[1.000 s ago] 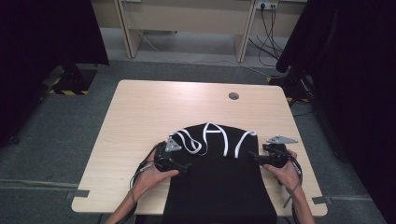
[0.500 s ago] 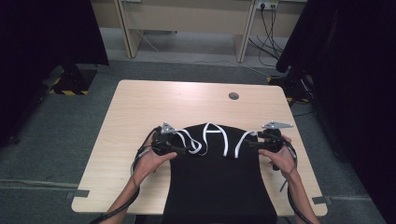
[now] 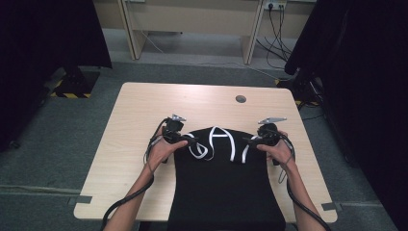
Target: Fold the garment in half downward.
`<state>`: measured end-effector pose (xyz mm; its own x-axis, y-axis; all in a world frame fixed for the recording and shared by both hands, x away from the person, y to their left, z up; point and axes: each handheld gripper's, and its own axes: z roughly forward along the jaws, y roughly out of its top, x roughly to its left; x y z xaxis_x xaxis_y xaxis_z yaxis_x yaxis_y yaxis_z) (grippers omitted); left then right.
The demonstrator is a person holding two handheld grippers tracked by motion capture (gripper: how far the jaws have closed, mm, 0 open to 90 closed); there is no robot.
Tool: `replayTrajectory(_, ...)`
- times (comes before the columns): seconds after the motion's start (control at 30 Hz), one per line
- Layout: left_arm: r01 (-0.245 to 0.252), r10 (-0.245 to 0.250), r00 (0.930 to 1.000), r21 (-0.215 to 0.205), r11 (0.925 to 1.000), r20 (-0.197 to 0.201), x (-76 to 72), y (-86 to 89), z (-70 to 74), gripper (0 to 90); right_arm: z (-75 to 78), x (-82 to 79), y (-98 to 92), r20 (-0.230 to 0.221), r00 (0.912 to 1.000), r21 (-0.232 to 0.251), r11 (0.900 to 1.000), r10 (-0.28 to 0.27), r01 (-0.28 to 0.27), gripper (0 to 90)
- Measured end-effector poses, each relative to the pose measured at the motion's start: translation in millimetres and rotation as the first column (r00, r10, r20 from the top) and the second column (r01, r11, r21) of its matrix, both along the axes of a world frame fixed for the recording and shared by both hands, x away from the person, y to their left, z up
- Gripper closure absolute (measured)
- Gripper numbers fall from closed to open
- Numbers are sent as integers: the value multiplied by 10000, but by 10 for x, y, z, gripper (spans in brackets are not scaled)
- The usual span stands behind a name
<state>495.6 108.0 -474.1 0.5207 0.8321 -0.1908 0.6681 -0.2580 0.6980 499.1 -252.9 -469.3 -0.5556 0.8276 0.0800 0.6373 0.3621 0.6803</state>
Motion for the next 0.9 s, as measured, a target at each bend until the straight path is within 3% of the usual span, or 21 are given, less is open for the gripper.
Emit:
replayTrajectory(0.13,23,-25,9999,155,9999,140,30,-10,-27,26,-24,19,23,138,9998,-227,9997,106,-103,211)
replayTrajectory(0.17,157,-171,9993,440,9989,320,17,-22,-33,26,-27,15,28,278,9993,-365,9991,235,-225,244)
replayTrajectory(0.2,251,-287,9982,666,9975,529,-9,-32,-37,51,-29,-1,31,462,9976,-361,9981,520,-504,331)
replayTrajectory(0.23,385,-455,9961,902,9952,758,-40,-38,-40,106,-26,-16,24,541,9958,-332,9969,736,-719,410)
replayTrajectory(0.3,591,-656,9937,723,9956,909,-105,-51,-31,223,-26,-48,9,611,9928,-147,9947,1026,-1019,540)
replayTrajectory(0.43,1046,-1070,9896,295,9941,963,-238,-66,-33,566,-25,-93,4,513,9885,143,9896,1425,-1434,744)
replayTrajectory(0.5,1033,-1007,9905,-239,9944,932,-274,-31,-61,688,-22,-116,3,463,9866,221,9873,1563,-1575,781)
replayTrajectory(0.6,983,-942,9906,-381,9944,991,-287,-5,-77,781,-10,-139,-3,430,9842,292,9845,1715,-1728,801)
replayTrajectory(0.77,1048,-977,9878,-533,9931,1211,-318,-8,-33,821,135,-233,31,998,9750,116,9796,1985,-2006,813)
replayTrajectory(0.9,1147,-1082,9842,-393,9926,1405,-355,-21,64,828,258,-311,61,1372,9678,3,9770,2112,-2133,819)
